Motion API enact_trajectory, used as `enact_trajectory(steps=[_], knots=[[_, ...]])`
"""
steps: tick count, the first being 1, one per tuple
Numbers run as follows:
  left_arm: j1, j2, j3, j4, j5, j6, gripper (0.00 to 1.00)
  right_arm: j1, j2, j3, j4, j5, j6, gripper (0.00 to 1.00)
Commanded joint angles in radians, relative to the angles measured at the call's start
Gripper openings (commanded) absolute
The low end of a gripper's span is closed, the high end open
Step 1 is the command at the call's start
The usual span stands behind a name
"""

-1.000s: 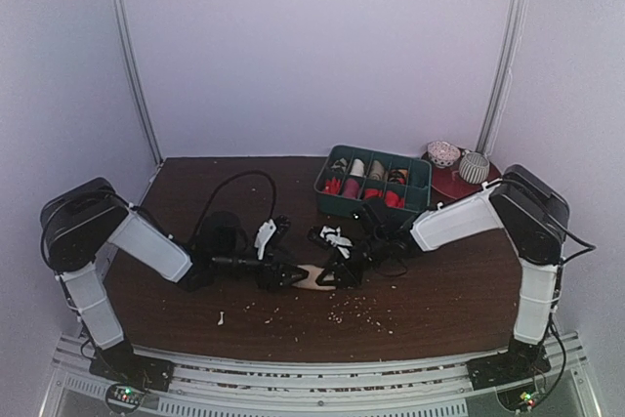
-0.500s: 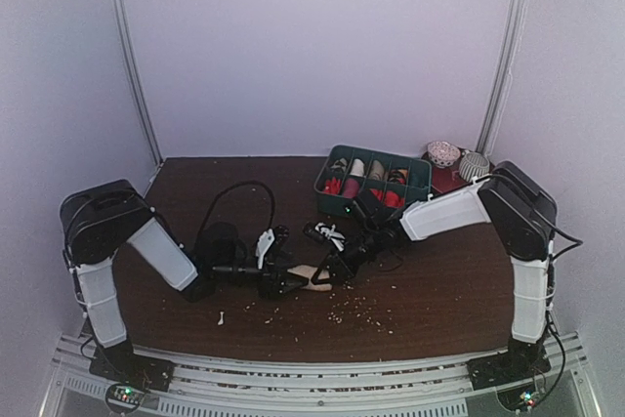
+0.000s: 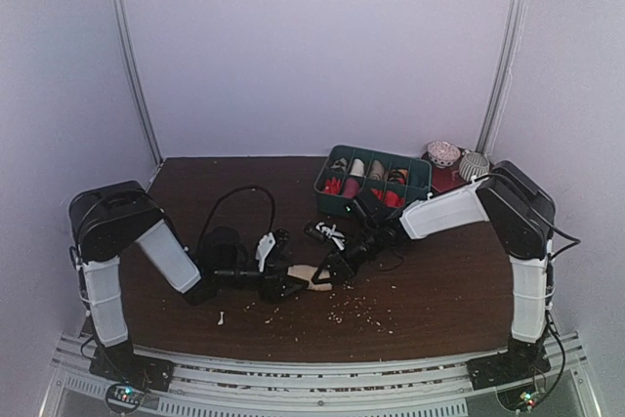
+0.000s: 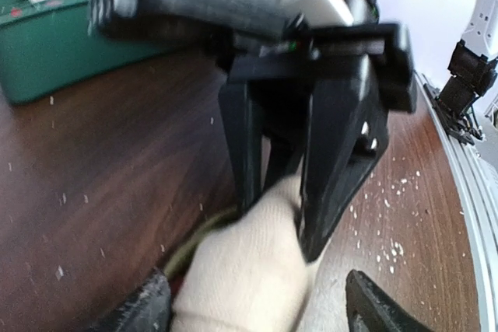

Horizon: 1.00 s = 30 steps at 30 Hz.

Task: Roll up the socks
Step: Roll a pair of socks at the center of the board.

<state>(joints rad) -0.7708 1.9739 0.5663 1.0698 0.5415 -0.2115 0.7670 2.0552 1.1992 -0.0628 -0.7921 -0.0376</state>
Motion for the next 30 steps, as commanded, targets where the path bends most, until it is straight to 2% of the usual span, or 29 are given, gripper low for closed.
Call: enact_trajectory(steps=[1, 5, 11, 14, 17, 20, 22, 27, 30], knots=[[-0.005, -0.007, -0.040, -0.035, -0.023, -0.007, 0.80, 0.013, 0.131, -0.087, -0.320, 0.111, 0.013, 0.28], [-0.005, -0.027, -0.027, -0.080, -0.071, 0.011, 0.84, 0.012, 0.128, -0.089, -0.317, 0.110, 0.013, 0.28], [-0.004, -0.010, 0.010, -0.090, -0.035, 0.021, 0.75, 0.013, 0.130, -0.092, -0.316, 0.109, 0.012, 0.29], [-0.004, 0.011, 0.037, -0.104, -0.018, 0.021, 0.65, 0.013, 0.134, -0.092, -0.320, 0.110, 0.010, 0.29], [-0.004, 0.037, 0.063, -0.122, 0.003, 0.018, 0.49, 0.012, 0.139, -0.087, -0.331, 0.108, 0.004, 0.29], [-0.004, 0.053, 0.087, -0.175, 0.016, 0.014, 0.28, 0.011, 0.144, -0.081, -0.339, 0.109, 0.000, 0.29], [-0.004, 0.063, 0.104, -0.236, 0.012, 0.005, 0.02, 0.012, 0.144, -0.075, -0.343, 0.108, 0.001, 0.29], [-0.004, 0.076, 0.132, -0.490, -0.072, -0.062, 0.00, 0.011, 0.106, -0.059, -0.322, 0.145, 0.009, 0.31], [-0.004, 0.083, 0.143, -0.656, -0.110, -0.112, 0.00, 0.011, 0.031, -0.052, -0.271, 0.199, 0.015, 0.40]])
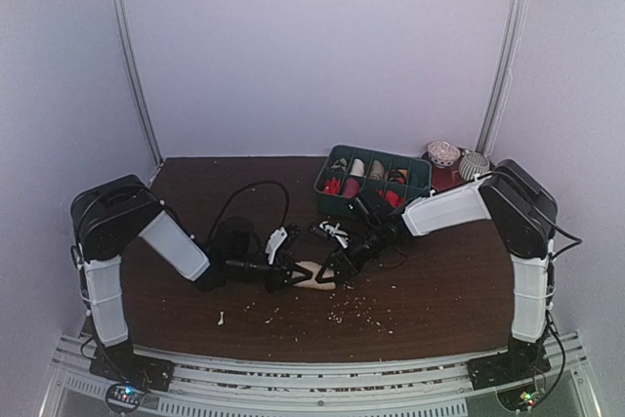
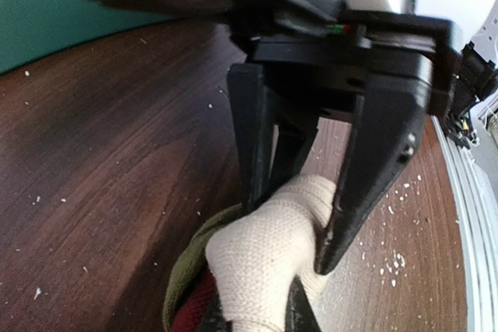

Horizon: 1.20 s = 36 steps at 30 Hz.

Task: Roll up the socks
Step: Roll a pair of socks at the center of the board, then pick up the pair of socks from the center of the board.

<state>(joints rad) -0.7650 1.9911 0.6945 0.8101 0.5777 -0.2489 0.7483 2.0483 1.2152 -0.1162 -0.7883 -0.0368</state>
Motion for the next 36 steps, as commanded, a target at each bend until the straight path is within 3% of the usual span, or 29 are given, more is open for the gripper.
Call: enact_trajectory(steps=[1, 3, 6, 12, 13, 14, 15, 19, 23, 25, 28, 32, 36], knots=[[-0.008, 0.065, 0.012, -0.440, -0.149, -0.090, 0.00, 0.029, 0.005, -0.064, -0.209, 0.222, 0.016, 0.42], [-0.004, 0.060, 0.001, -0.506, -0.147, -0.121, 0.00, 0.027, -0.068, -0.051, -0.178, 0.267, 0.009, 0.48], [0.002, 0.061, -0.016, -0.581, -0.134, -0.138, 0.00, 0.023, -0.185, -0.015, -0.165, 0.330, -0.019, 0.51], [0.016, 0.093, -0.028, -0.622, -0.118, -0.131, 0.00, 0.017, -0.373, 0.055, -0.186, 0.591, -0.112, 0.61], [0.018, 0.096, -0.026, -0.624, -0.121, -0.130, 0.00, 0.017, -0.397, 0.062, -0.187, 0.643, -0.124, 0.70], [0.018, 0.098, -0.025, -0.624, -0.123, -0.130, 0.00, 0.017, -0.422, 0.065, -0.186, 0.713, -0.135, 0.93], [0.018, 0.100, -0.023, -0.624, -0.125, -0.131, 0.00, 0.017, -0.448, 0.062, -0.179, 0.764, -0.143, 0.99], [0.019, 0.114, -0.012, -0.624, -0.133, -0.135, 0.00, 0.018, -0.559, 0.004, -0.050, 0.968, -0.132, 1.00], [0.020, 0.134, -0.008, -0.616, -0.117, -0.137, 0.00, 0.017, -0.675, -0.118, 0.115, 1.106, -0.013, 1.00], [0.020, 0.139, -0.009, -0.616, -0.112, -0.136, 0.00, 0.017, -0.722, -0.171, 0.140, 1.036, -0.086, 1.00], [0.020, 0.140, -0.012, -0.627, -0.101, -0.136, 0.00, 0.016, -0.701, -0.129, 0.019, 0.911, -0.068, 0.98], [0.021, 0.131, -0.009, -0.665, -0.097, -0.134, 0.00, 0.015, -0.506, 0.060, -0.290, 0.710, -0.055, 0.75], [0.021, 0.133, -0.004, -0.701, -0.081, -0.125, 0.00, 0.014, -0.379, 0.094, -0.325, 0.455, -0.096, 0.68]])
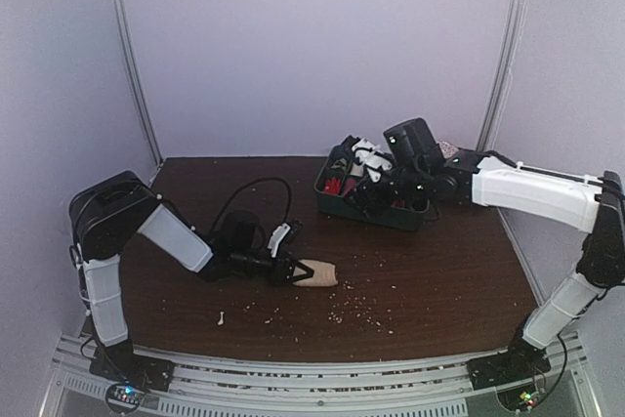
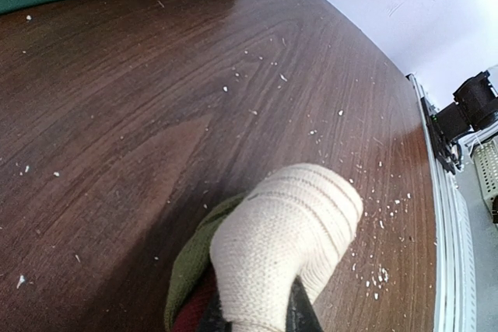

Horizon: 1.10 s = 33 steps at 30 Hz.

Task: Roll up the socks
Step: Pick up the pair of socks from the center of the board.

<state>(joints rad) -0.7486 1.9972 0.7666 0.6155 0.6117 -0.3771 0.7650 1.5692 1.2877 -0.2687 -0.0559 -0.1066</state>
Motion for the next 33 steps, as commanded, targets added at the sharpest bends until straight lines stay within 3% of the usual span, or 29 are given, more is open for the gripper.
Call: enact_trajectory(steps=[1, 4, 6, 12, 19, 33], knots=[[0.004, 0.129, -0.075, -0.513, -0.113, 0.008, 0.00, -0.004, 0.129, 0.036, -0.182, -0.313, -0.040, 0.67], [0.008, 0.141, -0.072, -0.528, -0.112, 0.016, 0.00, -0.003, 0.209, 0.078, -0.204, -0.422, -0.072, 0.69], [0.009, 0.148, -0.071, -0.537, -0.107, 0.020, 0.00, -0.003, 0.258, 0.098, -0.204, -0.465, -0.080, 0.75], [0.020, 0.164, -0.035, -0.603, -0.103, 0.058, 0.00, -0.004, 0.391, 0.170, -0.227, -0.489, -0.118, 0.77], [0.033, 0.159, -0.005, -0.656, -0.112, 0.089, 0.00, -0.007, 0.468, 0.196, -0.279, -0.530, -0.172, 0.78], [0.047, 0.170, -0.015, -0.649, -0.123, 0.106, 0.00, -0.023, 0.522, 0.131, -0.157, -0.614, -0.109, 0.77]])
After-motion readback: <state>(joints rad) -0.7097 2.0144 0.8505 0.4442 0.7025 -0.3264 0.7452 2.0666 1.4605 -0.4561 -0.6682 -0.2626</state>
